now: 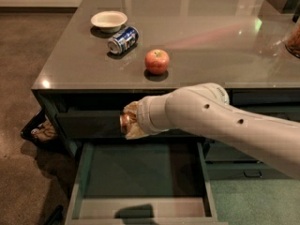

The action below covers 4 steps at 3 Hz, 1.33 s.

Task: Pick orange can from middle drawer and place on counter

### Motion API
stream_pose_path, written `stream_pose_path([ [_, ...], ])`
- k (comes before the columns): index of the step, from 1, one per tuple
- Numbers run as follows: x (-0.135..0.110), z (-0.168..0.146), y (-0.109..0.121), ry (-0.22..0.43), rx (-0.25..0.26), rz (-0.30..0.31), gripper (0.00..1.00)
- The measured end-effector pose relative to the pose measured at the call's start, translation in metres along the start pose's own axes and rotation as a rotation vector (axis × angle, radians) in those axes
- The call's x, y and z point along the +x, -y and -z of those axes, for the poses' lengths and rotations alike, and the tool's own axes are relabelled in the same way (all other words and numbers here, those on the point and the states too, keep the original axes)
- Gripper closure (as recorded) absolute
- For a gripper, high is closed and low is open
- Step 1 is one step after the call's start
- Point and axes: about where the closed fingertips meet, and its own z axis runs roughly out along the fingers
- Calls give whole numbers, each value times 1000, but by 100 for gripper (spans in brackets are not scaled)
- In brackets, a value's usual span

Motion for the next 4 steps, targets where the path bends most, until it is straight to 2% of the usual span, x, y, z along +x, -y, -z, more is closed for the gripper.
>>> stream_pose_path([
  [1, -21, 41, 32, 21, 59, 62, 100],
  [2, -27, 66, 62, 9, 107, 106, 100],
  [3, -15, 85, 108, -71, 190, 146, 100],
  [4, 5, 91, 144, -195, 247, 189, 100],
])
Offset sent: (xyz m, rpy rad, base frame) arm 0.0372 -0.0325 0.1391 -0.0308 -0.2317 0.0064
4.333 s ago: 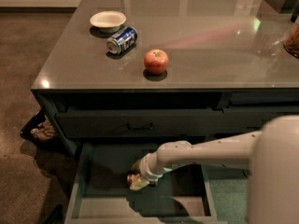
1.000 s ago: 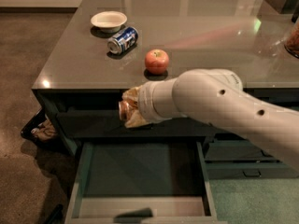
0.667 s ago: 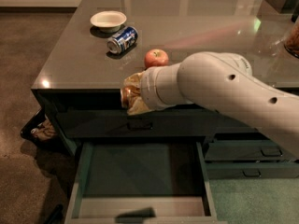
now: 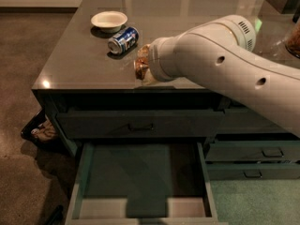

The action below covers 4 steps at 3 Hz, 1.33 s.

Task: Pick orange can from middle drawer and place on counter

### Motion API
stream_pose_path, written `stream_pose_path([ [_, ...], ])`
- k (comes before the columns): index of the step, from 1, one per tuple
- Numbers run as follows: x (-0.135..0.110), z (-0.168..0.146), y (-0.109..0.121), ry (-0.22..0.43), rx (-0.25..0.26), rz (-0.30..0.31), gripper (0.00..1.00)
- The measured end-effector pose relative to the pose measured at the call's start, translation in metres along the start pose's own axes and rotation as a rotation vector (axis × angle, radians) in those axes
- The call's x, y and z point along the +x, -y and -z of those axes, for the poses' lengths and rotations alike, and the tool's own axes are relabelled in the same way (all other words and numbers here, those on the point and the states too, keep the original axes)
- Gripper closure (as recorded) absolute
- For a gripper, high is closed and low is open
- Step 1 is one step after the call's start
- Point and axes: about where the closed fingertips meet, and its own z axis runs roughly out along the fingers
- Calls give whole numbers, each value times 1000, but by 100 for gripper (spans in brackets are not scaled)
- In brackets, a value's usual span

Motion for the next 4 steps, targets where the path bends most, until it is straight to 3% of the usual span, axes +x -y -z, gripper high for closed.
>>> stream_pose_path([
  [1, 0, 0, 0, 0, 0, 0, 100],
  [3, 88, 55, 31, -257, 102, -17, 100],
  [4, 143, 77, 41, -335, 172, -88, 100],
])
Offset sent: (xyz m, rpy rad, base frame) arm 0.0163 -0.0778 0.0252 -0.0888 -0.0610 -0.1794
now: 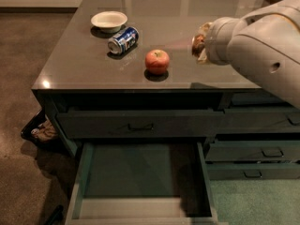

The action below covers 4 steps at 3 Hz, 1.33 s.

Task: Pick orange can from middle drawer and place on counter

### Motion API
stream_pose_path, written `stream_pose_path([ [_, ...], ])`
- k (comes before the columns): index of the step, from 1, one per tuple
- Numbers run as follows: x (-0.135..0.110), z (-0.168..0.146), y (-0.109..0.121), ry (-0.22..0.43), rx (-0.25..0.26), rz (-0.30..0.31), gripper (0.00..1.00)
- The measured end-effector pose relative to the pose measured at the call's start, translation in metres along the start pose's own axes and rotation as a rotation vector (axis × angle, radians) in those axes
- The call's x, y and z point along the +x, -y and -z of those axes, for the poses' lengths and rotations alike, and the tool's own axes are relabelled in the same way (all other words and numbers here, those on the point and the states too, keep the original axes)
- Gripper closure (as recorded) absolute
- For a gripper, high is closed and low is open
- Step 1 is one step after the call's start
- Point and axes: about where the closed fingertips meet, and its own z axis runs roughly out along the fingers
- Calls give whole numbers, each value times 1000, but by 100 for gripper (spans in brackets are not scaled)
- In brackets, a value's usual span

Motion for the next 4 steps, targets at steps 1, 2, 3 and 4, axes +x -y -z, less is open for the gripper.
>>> stream_pose_path([
  [1, 35, -24, -7, -2, 5, -103, 100],
  [2, 44, -66, -34, 51, -51, -216, 100],
  [3, 38, -91, -51, 94, -99, -264, 100],
  [4, 38, -91, -50, 94, -99, -264, 98],
])
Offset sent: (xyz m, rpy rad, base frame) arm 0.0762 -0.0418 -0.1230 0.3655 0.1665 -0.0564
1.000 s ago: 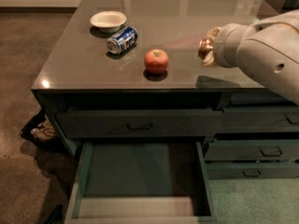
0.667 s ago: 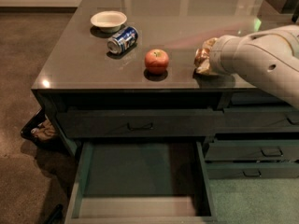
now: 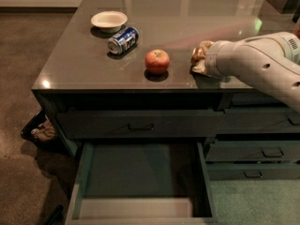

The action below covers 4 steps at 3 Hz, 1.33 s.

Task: Pick orange can from middle drawer and place on counter

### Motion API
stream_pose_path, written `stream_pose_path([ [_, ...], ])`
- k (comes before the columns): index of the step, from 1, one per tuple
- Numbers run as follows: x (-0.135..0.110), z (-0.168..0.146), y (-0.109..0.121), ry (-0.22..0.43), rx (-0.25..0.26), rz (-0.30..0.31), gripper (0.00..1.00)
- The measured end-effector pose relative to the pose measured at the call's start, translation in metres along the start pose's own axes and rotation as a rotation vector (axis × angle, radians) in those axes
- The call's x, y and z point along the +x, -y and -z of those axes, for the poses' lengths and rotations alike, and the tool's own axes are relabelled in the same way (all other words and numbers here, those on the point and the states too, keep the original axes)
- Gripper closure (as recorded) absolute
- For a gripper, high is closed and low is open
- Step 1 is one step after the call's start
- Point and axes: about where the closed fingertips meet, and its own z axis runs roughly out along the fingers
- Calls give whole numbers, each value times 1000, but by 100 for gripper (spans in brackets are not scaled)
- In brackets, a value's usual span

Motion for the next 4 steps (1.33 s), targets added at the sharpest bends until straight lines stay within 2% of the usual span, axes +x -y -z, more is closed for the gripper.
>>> stream_pose_path([
  [3, 0, 0, 0, 0, 0, 0, 29],
  [4, 0, 0, 0, 0, 0, 0, 0],
])
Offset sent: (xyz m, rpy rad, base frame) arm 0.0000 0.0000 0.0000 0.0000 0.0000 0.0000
